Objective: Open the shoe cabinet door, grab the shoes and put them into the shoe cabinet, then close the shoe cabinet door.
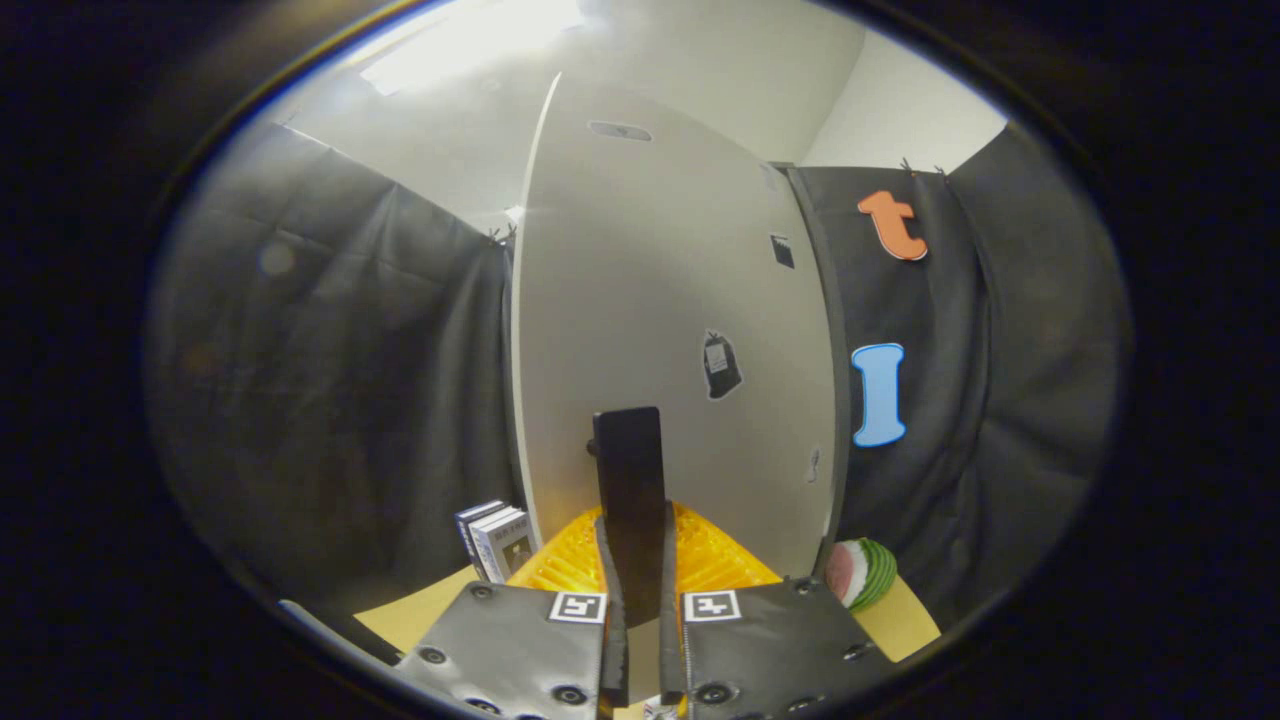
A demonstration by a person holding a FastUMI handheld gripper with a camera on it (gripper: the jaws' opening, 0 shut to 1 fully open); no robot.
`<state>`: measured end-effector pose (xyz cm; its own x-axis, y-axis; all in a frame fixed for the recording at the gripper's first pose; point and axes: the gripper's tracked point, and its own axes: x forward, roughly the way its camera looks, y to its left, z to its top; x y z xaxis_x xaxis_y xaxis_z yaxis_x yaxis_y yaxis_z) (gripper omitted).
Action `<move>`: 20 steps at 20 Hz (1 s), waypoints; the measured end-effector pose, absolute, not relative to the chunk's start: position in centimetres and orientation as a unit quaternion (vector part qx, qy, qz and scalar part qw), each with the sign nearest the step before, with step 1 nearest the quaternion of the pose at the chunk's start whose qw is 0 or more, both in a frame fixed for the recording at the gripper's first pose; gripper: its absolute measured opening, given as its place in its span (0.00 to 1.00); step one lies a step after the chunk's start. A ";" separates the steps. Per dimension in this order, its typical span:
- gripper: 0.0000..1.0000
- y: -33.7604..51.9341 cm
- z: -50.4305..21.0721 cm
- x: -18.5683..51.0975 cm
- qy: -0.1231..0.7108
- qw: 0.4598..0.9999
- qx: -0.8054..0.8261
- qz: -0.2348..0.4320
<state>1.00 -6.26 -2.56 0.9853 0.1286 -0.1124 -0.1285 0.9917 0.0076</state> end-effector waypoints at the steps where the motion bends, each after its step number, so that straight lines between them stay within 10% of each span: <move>1: 0.14 -6.5 -2.5 0.9 0.055 0.997 -0.001 0.062; 20: 0.09 -12.5 -2.1 -0.7 0.049 0.997 0.009 -0.056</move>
<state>-0.69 -12.55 -2.08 0.9889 -0.1107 -0.0989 0.1124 0.9936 0.0120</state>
